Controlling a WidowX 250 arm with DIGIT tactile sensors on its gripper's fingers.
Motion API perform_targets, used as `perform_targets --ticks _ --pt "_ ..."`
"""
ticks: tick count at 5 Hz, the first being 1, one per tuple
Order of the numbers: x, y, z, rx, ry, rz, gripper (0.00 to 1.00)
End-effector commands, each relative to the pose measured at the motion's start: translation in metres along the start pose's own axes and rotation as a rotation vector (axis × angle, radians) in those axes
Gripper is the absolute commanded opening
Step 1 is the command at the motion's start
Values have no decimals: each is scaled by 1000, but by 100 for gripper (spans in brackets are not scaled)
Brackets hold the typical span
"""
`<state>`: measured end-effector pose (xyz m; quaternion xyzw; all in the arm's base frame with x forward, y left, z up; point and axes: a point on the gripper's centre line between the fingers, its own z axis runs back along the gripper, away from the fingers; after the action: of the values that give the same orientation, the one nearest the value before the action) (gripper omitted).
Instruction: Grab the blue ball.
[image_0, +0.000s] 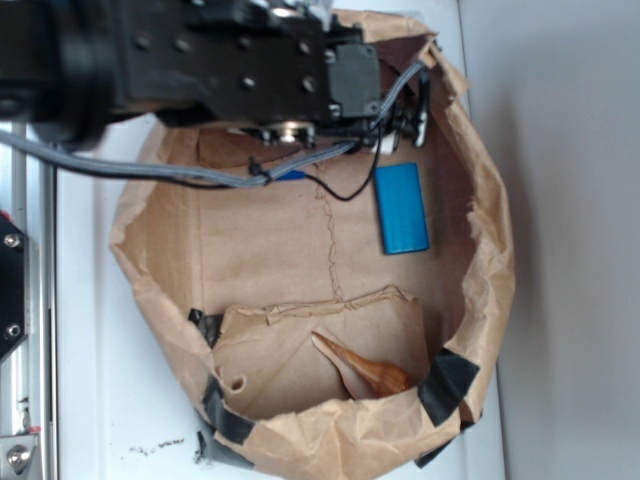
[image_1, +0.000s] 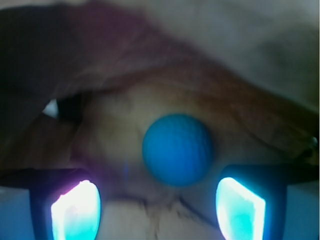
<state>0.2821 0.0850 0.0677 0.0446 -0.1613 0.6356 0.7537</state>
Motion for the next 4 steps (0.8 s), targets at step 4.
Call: perform_targets --ticks 4 --pt "23 3 -4 37 -64 61 100"
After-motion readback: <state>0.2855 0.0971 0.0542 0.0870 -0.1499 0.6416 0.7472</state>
